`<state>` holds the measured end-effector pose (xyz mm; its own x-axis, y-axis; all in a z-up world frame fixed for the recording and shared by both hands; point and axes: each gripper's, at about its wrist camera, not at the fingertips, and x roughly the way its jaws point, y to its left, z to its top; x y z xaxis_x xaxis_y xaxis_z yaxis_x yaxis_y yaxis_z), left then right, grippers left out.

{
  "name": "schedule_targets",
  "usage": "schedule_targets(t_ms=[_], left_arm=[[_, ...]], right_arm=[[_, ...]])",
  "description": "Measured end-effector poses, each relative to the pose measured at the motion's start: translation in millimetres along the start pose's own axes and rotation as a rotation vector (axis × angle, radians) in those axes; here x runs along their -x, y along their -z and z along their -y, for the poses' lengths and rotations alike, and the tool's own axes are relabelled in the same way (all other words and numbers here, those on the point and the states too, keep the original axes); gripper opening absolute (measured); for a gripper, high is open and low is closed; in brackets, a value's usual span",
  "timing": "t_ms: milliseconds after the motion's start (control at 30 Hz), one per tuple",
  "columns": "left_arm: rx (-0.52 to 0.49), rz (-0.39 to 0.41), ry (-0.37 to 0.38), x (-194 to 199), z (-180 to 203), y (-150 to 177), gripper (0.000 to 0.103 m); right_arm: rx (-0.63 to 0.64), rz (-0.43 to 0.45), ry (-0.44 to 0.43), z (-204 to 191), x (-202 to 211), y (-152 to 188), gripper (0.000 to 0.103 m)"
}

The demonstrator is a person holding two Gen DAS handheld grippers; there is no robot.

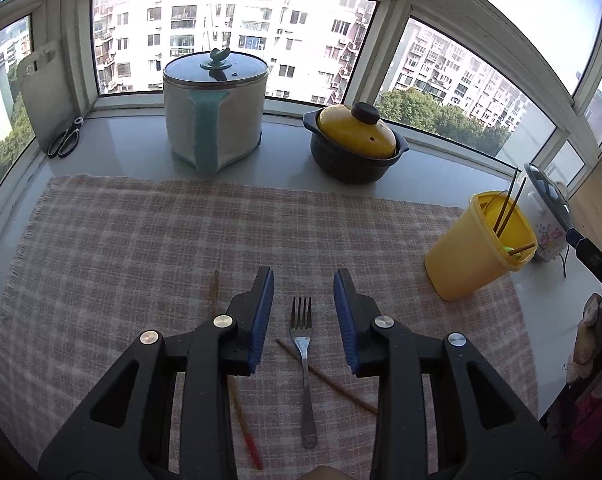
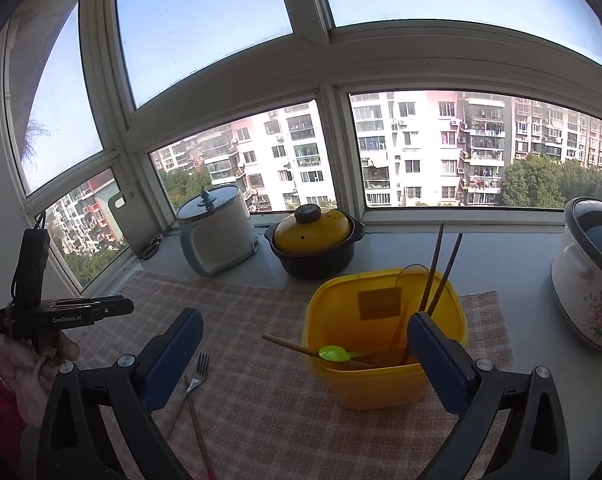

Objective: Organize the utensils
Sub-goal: 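Move both open tools back over the chopsticks and fork on the cloth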

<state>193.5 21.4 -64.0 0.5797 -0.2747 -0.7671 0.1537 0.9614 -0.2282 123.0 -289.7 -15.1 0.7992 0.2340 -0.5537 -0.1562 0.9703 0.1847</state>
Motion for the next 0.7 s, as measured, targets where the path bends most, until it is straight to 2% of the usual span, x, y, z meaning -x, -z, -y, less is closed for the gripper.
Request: schedule_targets(t_ms=[333, 467, 567, 633, 700], left_arm=[[0.046, -0.089, -0.006, -14, -51, 33, 0.031], [0.058, -0.126, 0.031, -21, -60, 49, 0.03], [0.056, -0.153, 0.061, -27, -62, 61, 0.03], [0.056, -0.179, 0.088, -32, -64, 69, 0.024], [0.05, -0.194, 0.101, -36, -64, 74, 0.023]], right_arm=[[0.054, -0.132, -0.035, -54, -32, 15, 0.103], [0.055, -0.209, -0.056, -74, -54, 24, 0.102], [0.05, -0.274, -0.077, -87, -74, 31, 0.097], [0.044, -0.315, -0.087, -95, -87, 36, 0.095], [0.035, -0.358, -0.098, -102, -102, 42, 0.09]])
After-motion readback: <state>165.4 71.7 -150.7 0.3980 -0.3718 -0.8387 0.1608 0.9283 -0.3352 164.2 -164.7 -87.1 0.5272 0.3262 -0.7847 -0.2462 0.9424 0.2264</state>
